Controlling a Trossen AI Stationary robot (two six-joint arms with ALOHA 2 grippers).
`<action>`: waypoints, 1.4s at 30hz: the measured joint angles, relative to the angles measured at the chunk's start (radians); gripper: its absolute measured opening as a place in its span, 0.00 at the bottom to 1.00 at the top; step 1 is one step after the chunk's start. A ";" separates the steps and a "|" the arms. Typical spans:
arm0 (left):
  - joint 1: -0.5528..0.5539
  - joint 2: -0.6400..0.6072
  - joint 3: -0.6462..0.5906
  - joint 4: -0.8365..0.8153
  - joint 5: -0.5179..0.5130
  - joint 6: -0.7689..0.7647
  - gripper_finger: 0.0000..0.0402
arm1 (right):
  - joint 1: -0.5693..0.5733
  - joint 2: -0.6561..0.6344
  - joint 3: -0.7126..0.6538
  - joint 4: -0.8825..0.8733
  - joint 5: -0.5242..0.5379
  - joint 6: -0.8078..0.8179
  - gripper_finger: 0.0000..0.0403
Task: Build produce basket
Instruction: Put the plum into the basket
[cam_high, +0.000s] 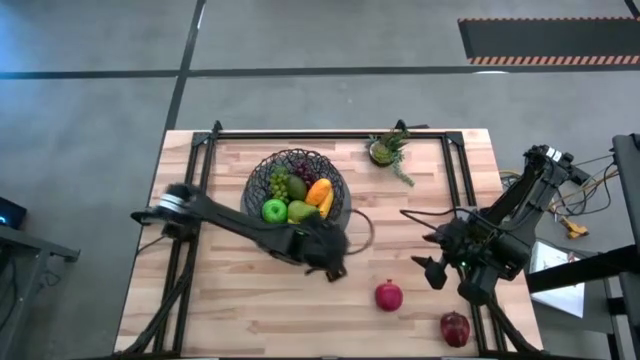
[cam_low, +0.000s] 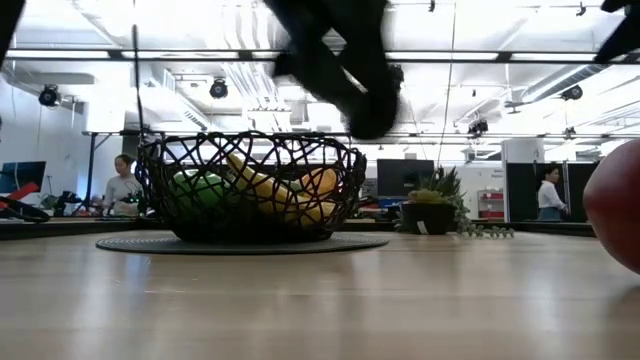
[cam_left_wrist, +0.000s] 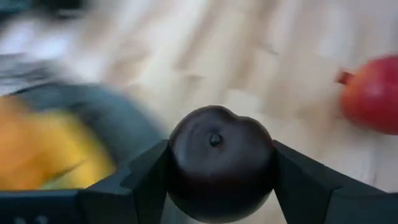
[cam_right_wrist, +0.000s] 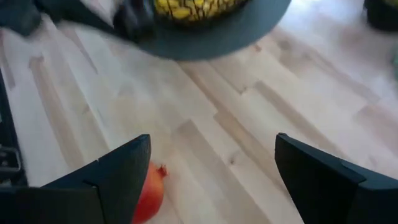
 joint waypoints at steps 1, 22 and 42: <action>0.000 -0.045 0.000 -0.075 -0.028 -0.050 0.55 | 0.000 0.000 0.000 0.000 0.018 -0.010 0.81; 0.389 -0.504 -0.522 -0.407 -0.039 -0.539 0.56 | 0.000 0.000 0.000 0.000 0.156 -0.025 0.81; 0.495 -0.487 -0.597 -0.299 0.095 -0.491 0.66 | 0.000 0.000 0.000 0.000 0.157 -0.031 0.81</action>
